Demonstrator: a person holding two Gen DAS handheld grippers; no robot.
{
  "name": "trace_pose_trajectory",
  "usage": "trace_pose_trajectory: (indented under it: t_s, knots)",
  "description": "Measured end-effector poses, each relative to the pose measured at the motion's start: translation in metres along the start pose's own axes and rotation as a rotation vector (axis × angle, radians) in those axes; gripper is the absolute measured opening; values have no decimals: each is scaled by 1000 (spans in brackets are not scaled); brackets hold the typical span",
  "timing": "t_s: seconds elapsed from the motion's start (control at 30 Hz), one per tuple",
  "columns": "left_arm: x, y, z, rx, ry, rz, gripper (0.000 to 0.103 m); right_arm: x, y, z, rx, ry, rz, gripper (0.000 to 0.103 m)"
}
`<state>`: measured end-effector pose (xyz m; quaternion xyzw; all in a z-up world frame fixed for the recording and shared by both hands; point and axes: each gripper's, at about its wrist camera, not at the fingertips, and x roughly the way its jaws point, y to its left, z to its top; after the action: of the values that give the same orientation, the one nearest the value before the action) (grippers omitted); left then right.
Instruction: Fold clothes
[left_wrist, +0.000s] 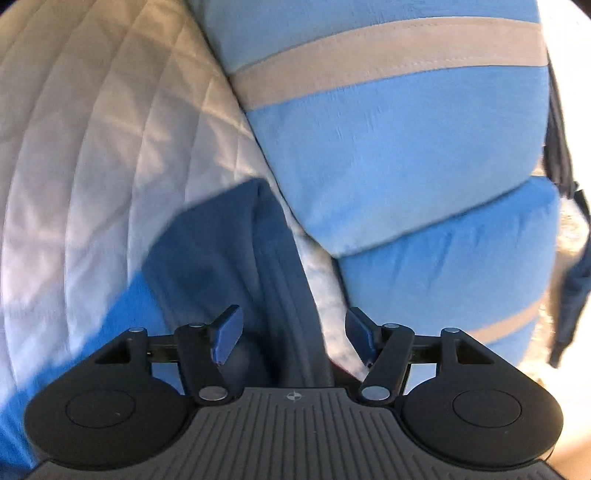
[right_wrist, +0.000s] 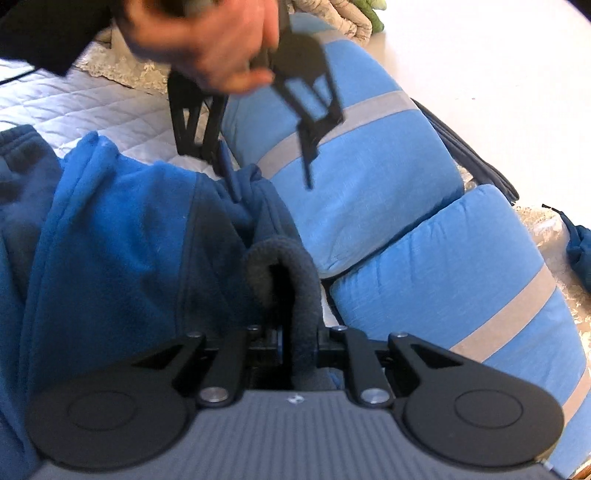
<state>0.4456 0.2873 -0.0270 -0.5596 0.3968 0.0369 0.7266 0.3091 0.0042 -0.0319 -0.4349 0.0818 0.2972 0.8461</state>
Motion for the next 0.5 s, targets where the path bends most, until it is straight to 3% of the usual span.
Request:
trace_pose_trajectory:
  t_s: [0.13, 0.2, 0.27, 0.37, 0.5]
  knots:
    - [17, 0, 8, -20, 4, -13, 57, -1, 2, 0, -8, -11, 3, 14]
    - [25, -2, 12, -24, 12, 16, 47, -1, 3, -1, -11, -17, 3, 13]
    - [30, -3, 14, -20, 12, 55, 22, -2, 3, -2, -12, -21, 5, 13]
    - [34, -2, 19, -14, 16, 72, 14, -3, 10, -3, -40, -20, 26, 12]
    - [37, 3, 23, -23, 12, 40, 12, 1, 26, -3, -103, -19, 55, 11]
